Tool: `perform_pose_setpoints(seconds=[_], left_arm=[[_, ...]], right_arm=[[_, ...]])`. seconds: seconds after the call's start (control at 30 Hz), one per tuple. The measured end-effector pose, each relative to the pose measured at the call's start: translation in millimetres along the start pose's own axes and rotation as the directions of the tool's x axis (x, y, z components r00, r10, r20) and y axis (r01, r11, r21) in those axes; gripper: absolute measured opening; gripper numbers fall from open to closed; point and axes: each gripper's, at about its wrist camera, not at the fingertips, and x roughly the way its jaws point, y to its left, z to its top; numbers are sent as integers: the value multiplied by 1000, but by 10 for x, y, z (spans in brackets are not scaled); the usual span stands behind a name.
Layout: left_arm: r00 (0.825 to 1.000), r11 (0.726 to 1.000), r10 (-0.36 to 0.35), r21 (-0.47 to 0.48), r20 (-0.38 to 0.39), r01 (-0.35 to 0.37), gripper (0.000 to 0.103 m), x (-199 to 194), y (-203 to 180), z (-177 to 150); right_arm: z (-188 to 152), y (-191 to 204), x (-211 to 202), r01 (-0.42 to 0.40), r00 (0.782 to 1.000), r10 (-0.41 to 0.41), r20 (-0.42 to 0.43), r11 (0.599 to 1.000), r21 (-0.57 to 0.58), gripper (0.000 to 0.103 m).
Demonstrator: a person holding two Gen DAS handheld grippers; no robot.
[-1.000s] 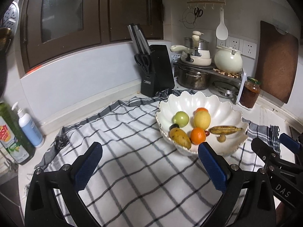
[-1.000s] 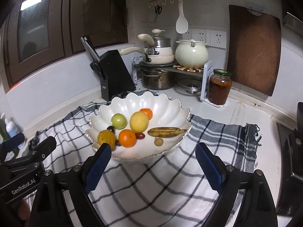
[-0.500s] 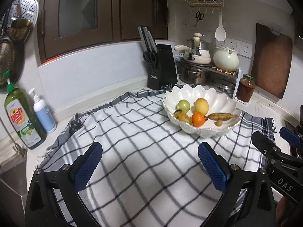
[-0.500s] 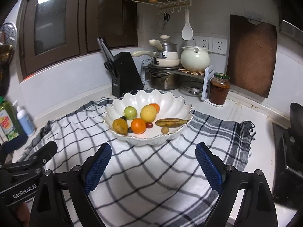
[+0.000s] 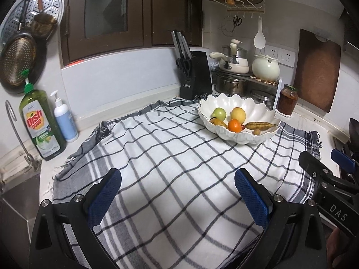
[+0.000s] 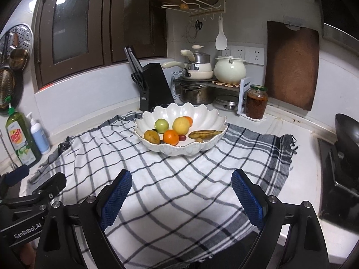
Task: Organize fruits
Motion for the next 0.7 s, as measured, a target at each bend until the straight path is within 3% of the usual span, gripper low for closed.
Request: perform_pose_setpoints(seconds=[0.27, 0.7], left_arm=[[1000, 1000, 15, -11, 3, -15, 103, -130, 49, -232], [999, 1000, 30, -4, 21, -30, 103, -184, 42, -264]], right_arm=[[-190, 9, -139, -1, 1000, 1, 11, 1000, -2, 91], [-253, -44, -164, 12, 1000, -12, 8, 1000, 13, 91]])
